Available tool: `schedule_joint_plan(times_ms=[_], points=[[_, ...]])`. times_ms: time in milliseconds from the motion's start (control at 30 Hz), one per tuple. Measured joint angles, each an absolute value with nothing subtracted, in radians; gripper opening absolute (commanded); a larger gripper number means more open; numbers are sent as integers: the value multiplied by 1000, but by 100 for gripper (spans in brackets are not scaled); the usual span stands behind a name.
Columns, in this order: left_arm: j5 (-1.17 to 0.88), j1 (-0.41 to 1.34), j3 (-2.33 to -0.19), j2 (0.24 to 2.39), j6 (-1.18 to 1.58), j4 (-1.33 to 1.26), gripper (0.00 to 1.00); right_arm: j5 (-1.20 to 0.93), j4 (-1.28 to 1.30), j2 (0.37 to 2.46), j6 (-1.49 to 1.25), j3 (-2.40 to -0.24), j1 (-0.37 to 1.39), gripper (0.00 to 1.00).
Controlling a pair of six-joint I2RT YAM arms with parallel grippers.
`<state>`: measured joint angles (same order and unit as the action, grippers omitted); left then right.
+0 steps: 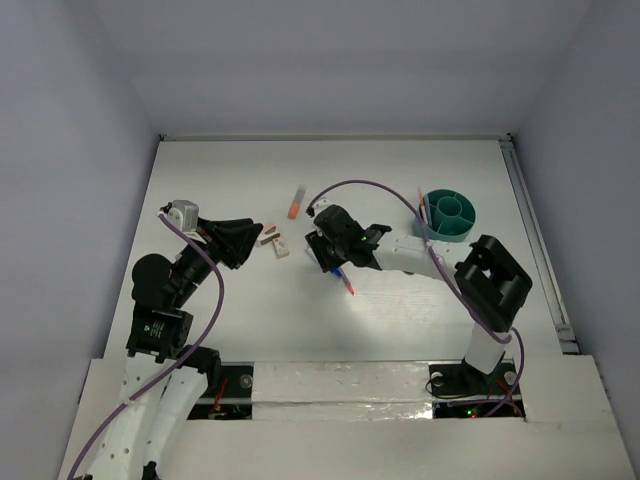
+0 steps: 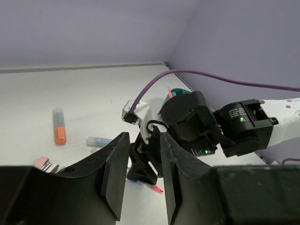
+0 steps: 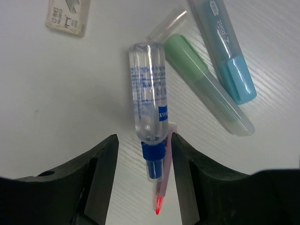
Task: Sort the stationery into containers
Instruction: Pick up the stationery from the center of the board.
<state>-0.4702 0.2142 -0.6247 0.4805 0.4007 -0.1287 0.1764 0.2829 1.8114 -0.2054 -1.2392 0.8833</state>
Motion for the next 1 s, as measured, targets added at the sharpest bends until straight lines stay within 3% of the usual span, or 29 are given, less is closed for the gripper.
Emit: schedule_joint_plan(times_ms=[167, 633, 1000], points=[[-470, 214, -625, 480, 401, -129, 29, 184, 299, 1793, -209, -1197, 883, 45], [-470, 214, -625, 482, 401, -129, 29, 183, 307, 1793, -219, -1145, 883, 38], [-471, 214, -625, 482, 401, -129, 29, 169, 318, 1793, -228, -1135, 887, 40]])
